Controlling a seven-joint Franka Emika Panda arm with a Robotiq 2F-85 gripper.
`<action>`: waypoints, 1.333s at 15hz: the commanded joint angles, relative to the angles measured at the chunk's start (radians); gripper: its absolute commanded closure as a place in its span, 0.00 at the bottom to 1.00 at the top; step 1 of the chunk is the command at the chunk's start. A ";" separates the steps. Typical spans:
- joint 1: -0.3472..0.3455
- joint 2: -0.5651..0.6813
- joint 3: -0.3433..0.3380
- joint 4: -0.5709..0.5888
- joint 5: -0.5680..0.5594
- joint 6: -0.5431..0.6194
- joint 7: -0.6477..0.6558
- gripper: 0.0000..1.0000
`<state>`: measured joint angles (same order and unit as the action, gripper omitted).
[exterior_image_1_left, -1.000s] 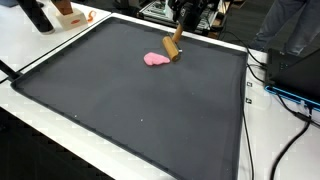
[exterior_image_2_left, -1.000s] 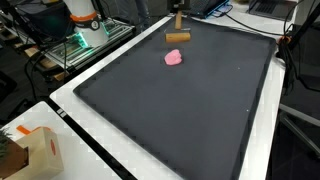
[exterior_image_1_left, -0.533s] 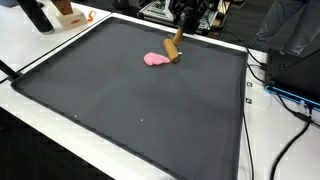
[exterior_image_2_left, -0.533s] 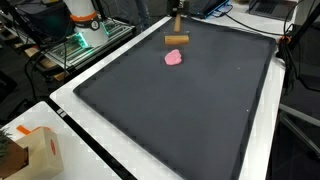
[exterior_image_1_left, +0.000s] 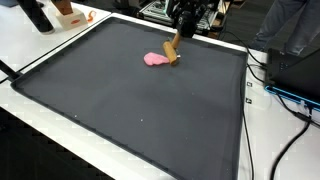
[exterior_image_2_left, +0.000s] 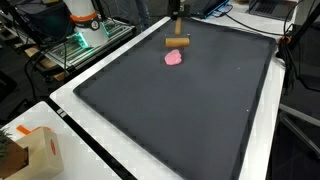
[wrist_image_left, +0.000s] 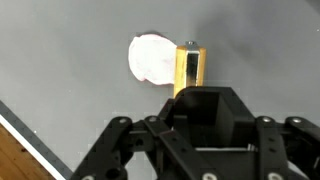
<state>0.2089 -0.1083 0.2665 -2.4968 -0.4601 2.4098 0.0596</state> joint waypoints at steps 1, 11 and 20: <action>-0.007 0.002 -0.028 0.005 0.036 0.029 -0.048 0.77; -0.039 -0.010 -0.104 0.037 0.173 0.020 -0.208 0.77; -0.071 -0.026 -0.164 0.112 0.282 -0.055 -0.365 0.77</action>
<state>0.1446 -0.1098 0.1183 -2.4096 -0.2253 2.4101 -0.2344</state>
